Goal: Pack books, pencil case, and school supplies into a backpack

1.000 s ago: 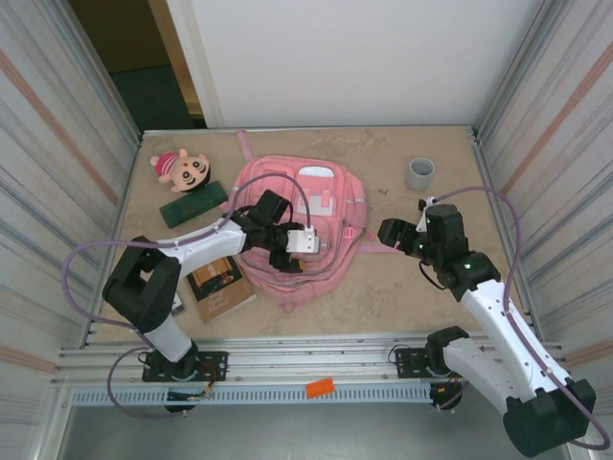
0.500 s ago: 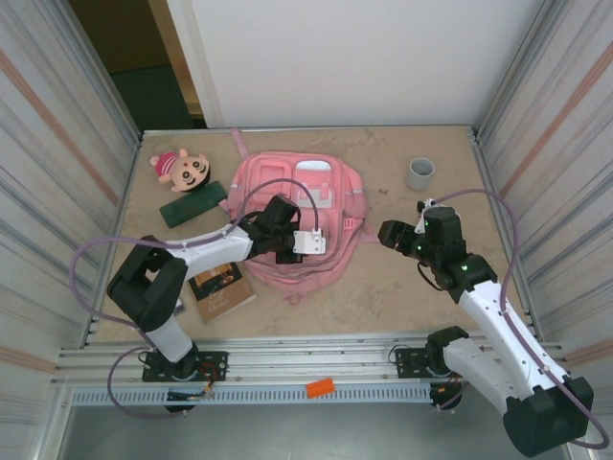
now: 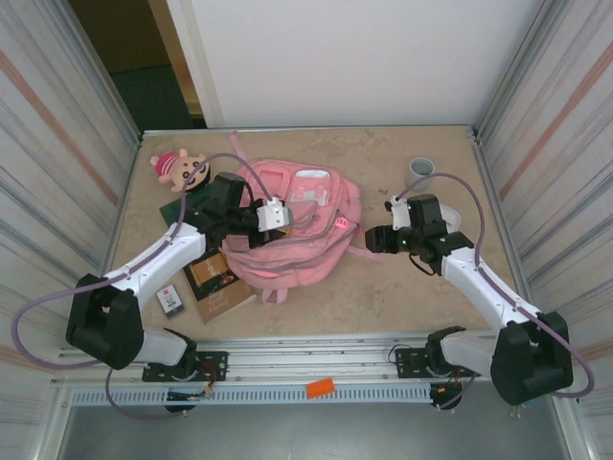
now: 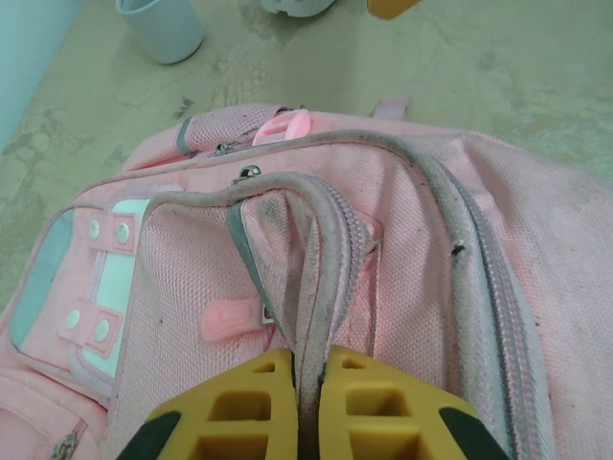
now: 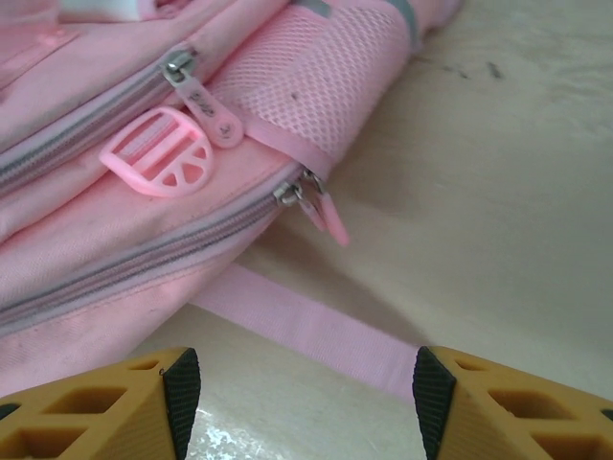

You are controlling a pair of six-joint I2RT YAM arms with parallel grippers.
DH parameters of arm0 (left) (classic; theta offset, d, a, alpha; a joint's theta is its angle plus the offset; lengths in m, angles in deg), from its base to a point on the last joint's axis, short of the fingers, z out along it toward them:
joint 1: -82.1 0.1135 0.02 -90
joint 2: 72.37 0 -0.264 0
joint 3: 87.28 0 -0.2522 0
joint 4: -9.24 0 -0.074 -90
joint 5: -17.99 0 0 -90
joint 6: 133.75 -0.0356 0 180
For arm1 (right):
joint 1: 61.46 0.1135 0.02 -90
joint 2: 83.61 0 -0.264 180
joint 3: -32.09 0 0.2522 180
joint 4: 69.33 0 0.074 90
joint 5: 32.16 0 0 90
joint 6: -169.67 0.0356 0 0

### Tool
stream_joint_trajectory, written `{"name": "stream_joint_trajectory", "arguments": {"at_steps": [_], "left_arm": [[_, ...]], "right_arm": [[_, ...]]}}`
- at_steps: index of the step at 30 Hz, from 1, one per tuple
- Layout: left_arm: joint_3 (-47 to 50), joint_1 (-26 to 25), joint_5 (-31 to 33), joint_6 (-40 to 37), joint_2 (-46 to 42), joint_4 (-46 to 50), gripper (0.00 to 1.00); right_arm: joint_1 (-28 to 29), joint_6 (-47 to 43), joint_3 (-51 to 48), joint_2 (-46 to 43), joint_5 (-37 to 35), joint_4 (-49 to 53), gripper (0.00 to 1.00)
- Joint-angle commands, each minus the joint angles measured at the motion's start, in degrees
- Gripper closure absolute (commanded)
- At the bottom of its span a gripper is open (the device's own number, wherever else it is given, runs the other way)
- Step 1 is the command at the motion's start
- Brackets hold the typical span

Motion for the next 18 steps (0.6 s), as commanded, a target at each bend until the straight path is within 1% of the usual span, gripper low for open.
{"name": "stream_joint_trajectory", "arguments": {"at_steps": [1, 4, 6, 9, 11, 15, 16, 18], "left_arm": [[-4.0, 2.0, -10.0, 0.9, -3.8, -0.6, 1.00], [-4.2, 3.4, -11.9, 1.2, -4.3, -1.0, 1.00], [-4.5, 3.9, -12.3, 1.1, -4.2, -0.9, 1.00], [-4.7, 4.3, -12.6, 1.1, -4.0, -0.9, 1.00], [-5.1, 4.5, -13.0, 1.6, -3.9, -1.1, 1.00], [-5.8, 5.0, -14.2, 2.3, -3.3, -1.4, 1.00], [-5.9, 4.9, -14.3, 2.5, -3.2, -1.6, 1.00], [-6.2, 5.0, -14.5, 2.6, -3.1, -1.7, 1.00]], "right_arm": [[-3.3, -6.7, -1.6, 1.3, 11.5, -9.1, 0.39], [-6.4, -4.8, -3.4, 2.9, 17.3, -15.7, 0.42], [-6.9, -4.6, -3.4, 4.3, 19.3, -17.5, 0.45], [-6.7, -5.1, -2.5, 7.3, 22.5, -17.8, 0.52], [-6.6, -5.2, -1.8, 9.3, 24.2, -17.6, 0.58], [-6.2, -5.2, -1.0, 12.5, 26.1, -17.6, 0.63], [-6.2, -5.2, -0.6, 13.2, 26.7, -17.2, 0.66], [-6.1, -5.3, 0.3, 14.4, 28.0, -16.4, 0.75]]}}
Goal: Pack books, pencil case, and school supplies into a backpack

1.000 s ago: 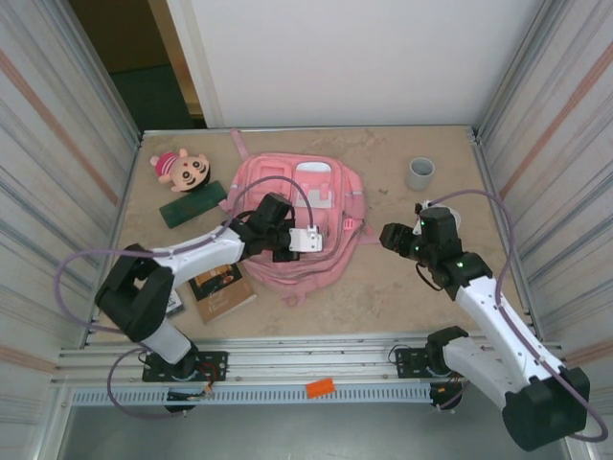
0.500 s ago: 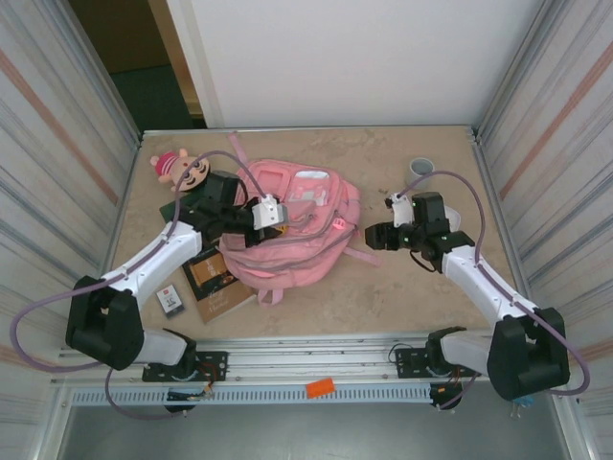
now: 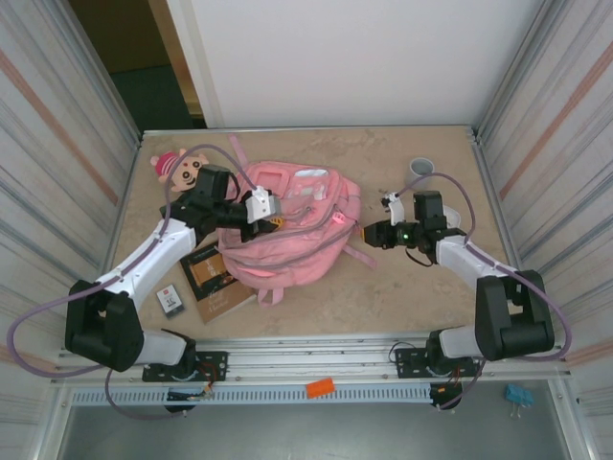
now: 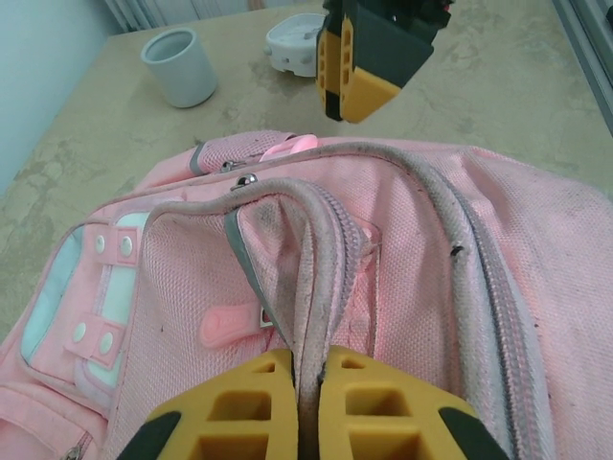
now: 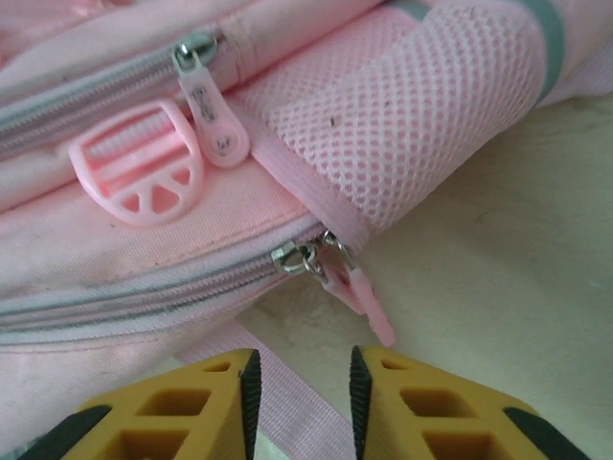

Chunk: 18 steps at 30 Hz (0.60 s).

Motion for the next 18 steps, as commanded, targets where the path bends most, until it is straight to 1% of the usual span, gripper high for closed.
{"name": "stream_joint_trajectory", "arguments": {"at_steps": [1, 2, 4, 8, 15, 18], "left_arm": [[-3.8, 0.4, -6.1, 1.3, -2.0, -3.8, 1.00], [-3.8, 0.4, -6.2, 1.3, -2.0, -4.1, 1.00], [-3.9, 0.4, -6.0, 1.4, -2.0, -4.3, 1.00], [-4.2, 0.5, -6.1, 1.4, -2.2, -4.1, 1.00], [-4.5, 0.5, -6.7, 1.9, -2.4, -4.0, 1.00], [-4.4, 0.5, -6.8, 2.1, -2.5, -4.0, 1.00]], "right_arm": [[0.6, -0.4, 2.7, 1.9, 4.0, -0.3, 0.77], [0.8, 0.1, 2.8, 2.4, 3.4, -0.7, 0.77], [1.2, 1.1, 2.4, 3.1, 2.9, -2.4, 0.70], [1.8, 2.7, 2.6, 5.1, 3.1, -4.7, 0.68], [2.3, 5.1, 4.0, 8.1, 3.3, -8.5, 0.62], [2.3, 5.0, 5.2, 9.6, 2.9, -8.5, 0.62]]}}
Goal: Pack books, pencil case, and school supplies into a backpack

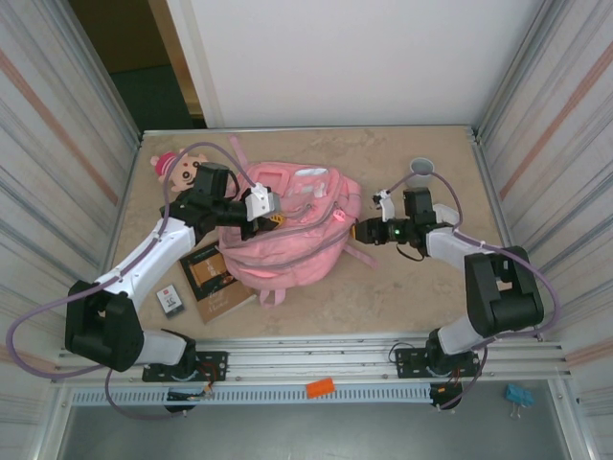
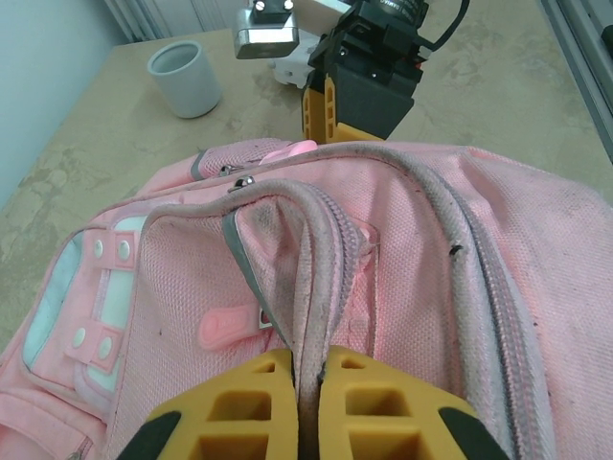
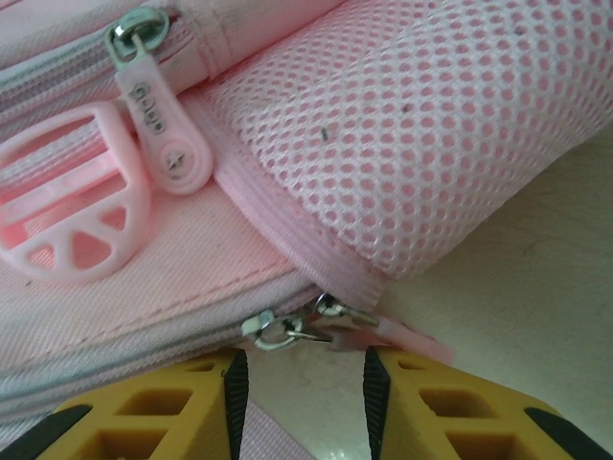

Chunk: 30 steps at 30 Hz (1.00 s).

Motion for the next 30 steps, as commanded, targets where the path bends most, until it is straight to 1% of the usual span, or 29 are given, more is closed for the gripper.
{"name": "stream_joint_trajectory", "arguments": {"at_steps": [1, 2, 4, 5, 6, 8, 9, 11, 12, 15, 17, 18, 23, 27, 29, 30], "left_arm": [[-3.5, 0.4, -5.9, 0.9, -2.6, -4.0, 1.00], [-3.4, 0.4, -5.9, 0.9, -2.7, -4.0, 1.00], [-3.2, 0.4, -6.0, 0.9, -3.1, -4.0, 1.00], [-3.1, 0.4, -6.0, 1.0, -3.2, -4.0, 1.00], [-2.9, 0.4, -5.9, 1.0, -3.3, -4.0, 1.00], [-2.7, 0.4, -5.7, 1.0, -3.6, -4.0, 1.00], [-2.6, 0.4, -5.3, 1.0, -3.8, -4.0, 1.00], [-2.3, 0.4, -5.2, 1.2, -4.1, -4.3, 1.00], [-2.1, 0.5, -5.2, 1.3, -4.3, -4.6, 1.00], [-1.2, 0.5, -4.2, 2.6, -4.6, -6.2, 1.00], [-0.4, 0.5, -2.8, 3.5, -4.8, -7.4, 1.00], [0.1, 0.5, -2.4, 3.8, -4.9, -8.1, 1.00], [1.7, 0.9, -2.2, 5.9, -4.6, -11.0, 1.00], [1.9, 1.5, -0.5, 6.8, -3.6, -11.7, 1.00], [2.1, 2.0, -1.5, 7.0, -3.3, -11.8, 1.00], [2.0, 2.4, -2.7, 7.0, -3.3, -11.7, 1.00]], "right_arm": [[0.3, 1.5, 2.9, 1.7, 0.5, -2.3, 0.62], [0.3, 1.6, 3.0, 1.9, 0.1, -2.4, 0.61], [0.4, 1.9, 3.0, 1.9, -0.7, -3.2, 0.54], [0.4, 1.9, 3.1, 2.0, -0.7, -3.4, 0.55], [0.3, 1.9, 3.1, 2.0, -0.4, -3.5, 0.58], [0.3, 1.5, 3.7, 2.2, 0.6, -2.6, 0.72], [0.2, 1.4, 4.0, 2.2, 0.8, -1.8, 0.76], [0.2, 1.1, 4.0, 2.2, 0.6, -0.9, 0.81], [0.2, 1.1, 3.9, 2.0, 0.7, -0.8, 0.86], [0.3, 1.1, 3.6, 1.2, 2.1, -0.5, 0.95], [0.7, 1.1, 3.3, 0.1, 3.4, -0.3, 0.99], [0.9, 1.0, 3.1, -0.6, 3.8, 0.0, 1.00], [1.6, 1.3, 1.4, -3.8, 5.9, 0.0, 1.00], [2.2, 1.9, 0.1, -6.3, 7.1, 1.1, 1.00], [2.4, 1.9, -0.3, -7.4, 6.8, 2.4, 1.00], [2.4, 1.9, -0.4, -7.9, 5.3, 3.5, 1.00]]}}
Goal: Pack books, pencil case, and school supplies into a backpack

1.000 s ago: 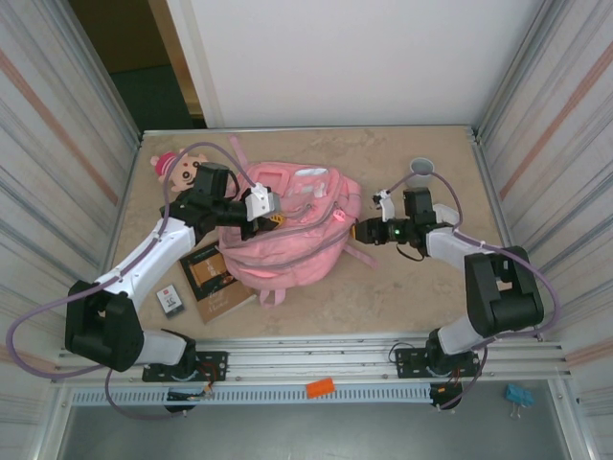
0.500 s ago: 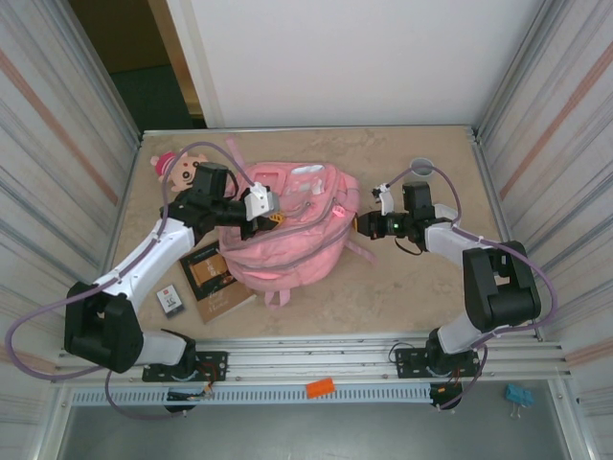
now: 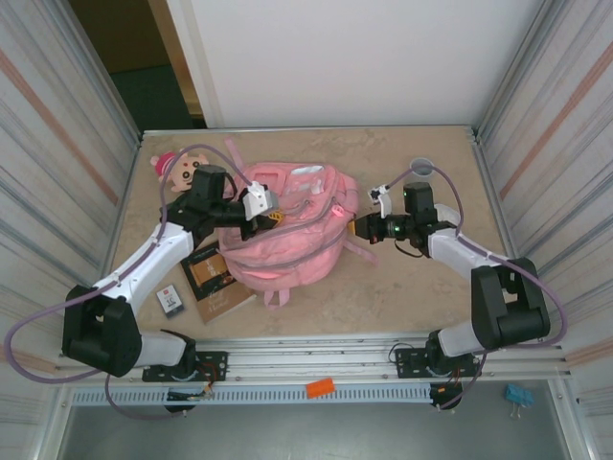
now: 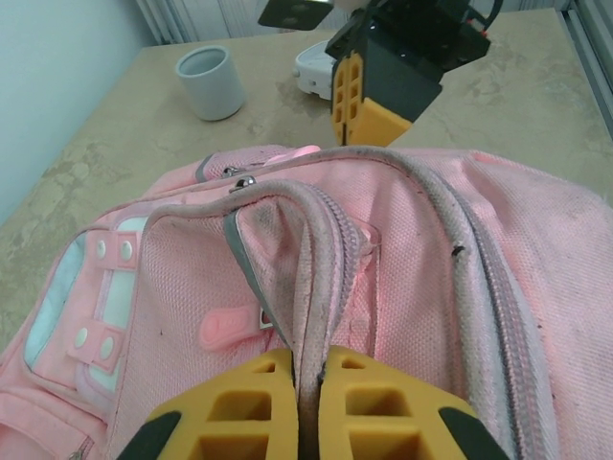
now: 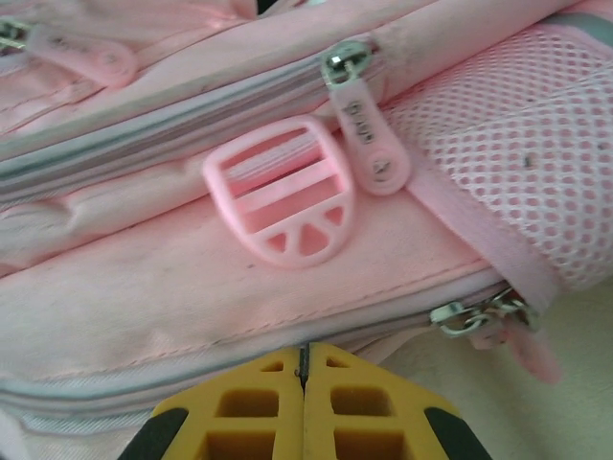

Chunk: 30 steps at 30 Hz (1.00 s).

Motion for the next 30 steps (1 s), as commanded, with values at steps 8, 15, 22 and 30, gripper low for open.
{"name": "stream_joint_trajectory", "arguments": {"at_steps": [8, 15, 22, 30], "left_arm": [[-2.9, 4.1, -14.8, 1.1, -2.0, -2.5, 1.00], [-4.5, 5.0, -17.7, -2.2, -2.6, 3.3, 1.00], [-4.2, 5.6, -16.7, -2.2, -3.6, 3.8, 1.00], [-0.6, 5.4, -6.5, 0.7, -4.7, -2.3, 1.00]], "right_arm": [[-0.5, -3.0, -1.7, -3.5, -16.1, 4.4, 0.48], [-0.1, -7.9, 3.5, 2.3, -13.5, 3.5, 0.44], [0.3, -11.2, 5.6, 3.8, -6.4, 3.0, 0.72], [0.9, -13.6, 5.6, -1.2, 0.2, 9.4, 0.99]]}}
